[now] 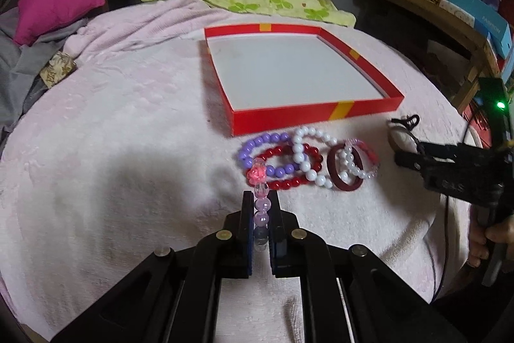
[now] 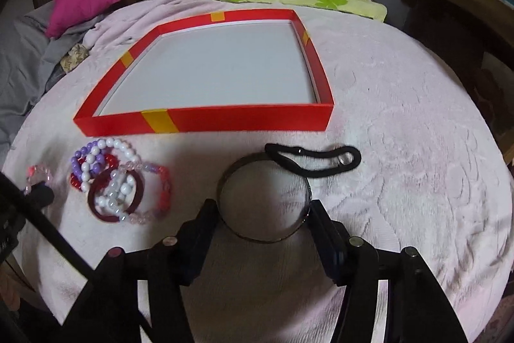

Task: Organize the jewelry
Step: 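Grasp the pink-white bead bracelet with the left tool while the right tool grasps the silver bangle, then carry both into the red tray and open both tools to release them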

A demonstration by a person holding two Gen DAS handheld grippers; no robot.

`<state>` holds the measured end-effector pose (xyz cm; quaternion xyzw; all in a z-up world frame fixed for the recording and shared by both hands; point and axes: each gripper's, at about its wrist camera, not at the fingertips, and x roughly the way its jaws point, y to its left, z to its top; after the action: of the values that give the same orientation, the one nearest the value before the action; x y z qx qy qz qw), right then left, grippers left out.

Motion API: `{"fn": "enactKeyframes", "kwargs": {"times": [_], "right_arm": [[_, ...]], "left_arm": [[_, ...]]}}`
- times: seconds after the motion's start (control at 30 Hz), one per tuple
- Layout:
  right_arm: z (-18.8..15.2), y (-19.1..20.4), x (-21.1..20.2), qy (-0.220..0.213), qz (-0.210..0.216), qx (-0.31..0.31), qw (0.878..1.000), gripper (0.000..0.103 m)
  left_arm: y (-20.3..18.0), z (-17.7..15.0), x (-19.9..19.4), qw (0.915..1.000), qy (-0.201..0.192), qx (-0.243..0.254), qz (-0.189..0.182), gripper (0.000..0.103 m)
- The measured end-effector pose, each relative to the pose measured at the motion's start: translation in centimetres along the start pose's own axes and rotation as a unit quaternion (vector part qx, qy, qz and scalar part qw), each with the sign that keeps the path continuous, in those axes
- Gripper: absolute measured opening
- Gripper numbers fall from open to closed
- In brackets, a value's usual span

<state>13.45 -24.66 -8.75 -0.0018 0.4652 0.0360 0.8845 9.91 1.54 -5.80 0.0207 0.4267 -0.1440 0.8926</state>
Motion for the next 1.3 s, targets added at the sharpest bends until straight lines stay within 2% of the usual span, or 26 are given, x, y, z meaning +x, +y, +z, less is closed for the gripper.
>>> {"fn": "enactKeyframes", "kwargs": {"times": [0.17,0.3,0.37,0.6,0.8,1.0,1.3], "right_arm": [[-0.9,-1.3,-3.4,-0.015,0.059,0.032,0.998,0.061],[0.0,-2.4,-4.8,-0.037,0.115,0.085,0.989,0.061],[0.7,-2.8,-5.0,-0.05,0.136,0.109,0.983,0.061],[4.8,-1.4,-4.6,-0.09,0.139,0.122,0.979,0.061],[8.6,-0.2,-1.7,-0.098,0.129,0.119,0.98,0.061],[11.0,0.5,1.8,-0.083,0.128,0.117,0.981,0.061],[11.8,0.8,6.2,-0.044,0.114,0.117,0.986,0.061]], "left_arm": [[-0.4,0.5,-1.1,0.9996,-0.028,0.009,0.005,0.008],[-1.8,1.4,-1.2,0.997,-0.035,0.041,0.056,0.008],[-2.1,1.8,-1.1,0.9957,-0.036,0.049,0.07,0.008],[-2.2,5.4,0.3,0.9923,-0.046,0.056,0.101,0.008],[-2.2,8.5,2.2,0.9898,-0.058,0.062,0.115,0.008],[-2.2,10.3,5.0,0.9886,-0.057,0.066,0.123,0.008],[-1.9,11.0,8.3,0.989,-0.03,0.071,0.126,0.008]]}}
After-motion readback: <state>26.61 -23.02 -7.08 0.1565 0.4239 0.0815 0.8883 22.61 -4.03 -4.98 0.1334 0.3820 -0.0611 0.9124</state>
